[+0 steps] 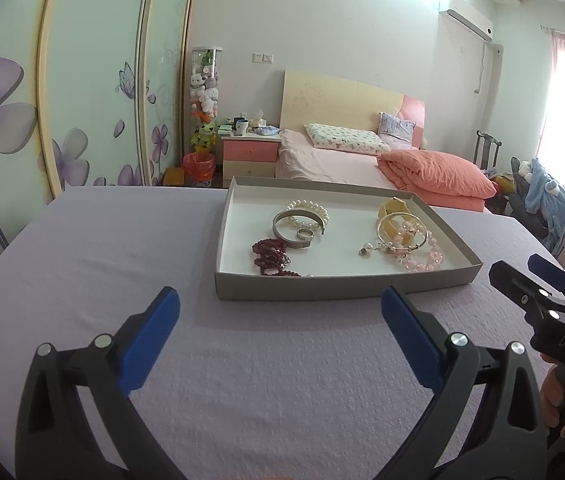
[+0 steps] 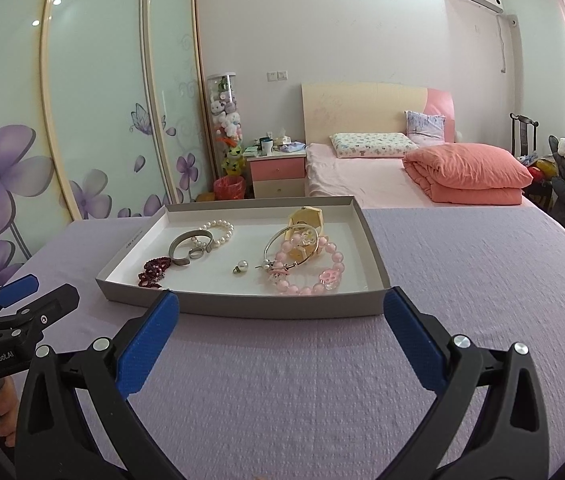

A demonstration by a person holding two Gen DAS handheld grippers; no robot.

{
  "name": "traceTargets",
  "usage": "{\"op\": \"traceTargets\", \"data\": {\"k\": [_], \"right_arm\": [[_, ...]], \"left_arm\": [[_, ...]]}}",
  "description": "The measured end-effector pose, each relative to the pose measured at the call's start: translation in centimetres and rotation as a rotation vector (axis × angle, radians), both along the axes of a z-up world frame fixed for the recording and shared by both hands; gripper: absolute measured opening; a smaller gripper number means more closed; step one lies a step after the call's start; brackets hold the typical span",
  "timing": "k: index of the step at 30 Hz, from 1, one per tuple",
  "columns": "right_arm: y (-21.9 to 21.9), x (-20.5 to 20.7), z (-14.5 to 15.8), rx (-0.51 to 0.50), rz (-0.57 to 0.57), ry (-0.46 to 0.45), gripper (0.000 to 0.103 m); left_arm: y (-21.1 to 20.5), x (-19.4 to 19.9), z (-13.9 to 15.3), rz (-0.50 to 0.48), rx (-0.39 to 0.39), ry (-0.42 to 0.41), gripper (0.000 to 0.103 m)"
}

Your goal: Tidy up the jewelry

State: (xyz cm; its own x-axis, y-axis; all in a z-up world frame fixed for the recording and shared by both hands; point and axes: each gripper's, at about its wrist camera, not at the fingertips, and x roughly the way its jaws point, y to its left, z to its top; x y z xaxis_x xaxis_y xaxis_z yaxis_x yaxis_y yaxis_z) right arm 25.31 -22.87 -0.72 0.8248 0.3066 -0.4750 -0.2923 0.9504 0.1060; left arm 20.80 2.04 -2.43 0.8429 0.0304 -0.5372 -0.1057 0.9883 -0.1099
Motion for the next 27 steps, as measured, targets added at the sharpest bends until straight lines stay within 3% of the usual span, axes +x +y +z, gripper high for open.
{"op": "traceTargets", "data": {"k": [27], "right_arm": [[0.31,0.07,-0.11,-0.001,0.006,0.0,0.102]], "left_arm": [[0.21,0.26,-0.15,0.008,0.002,0.008,0.101]]}}
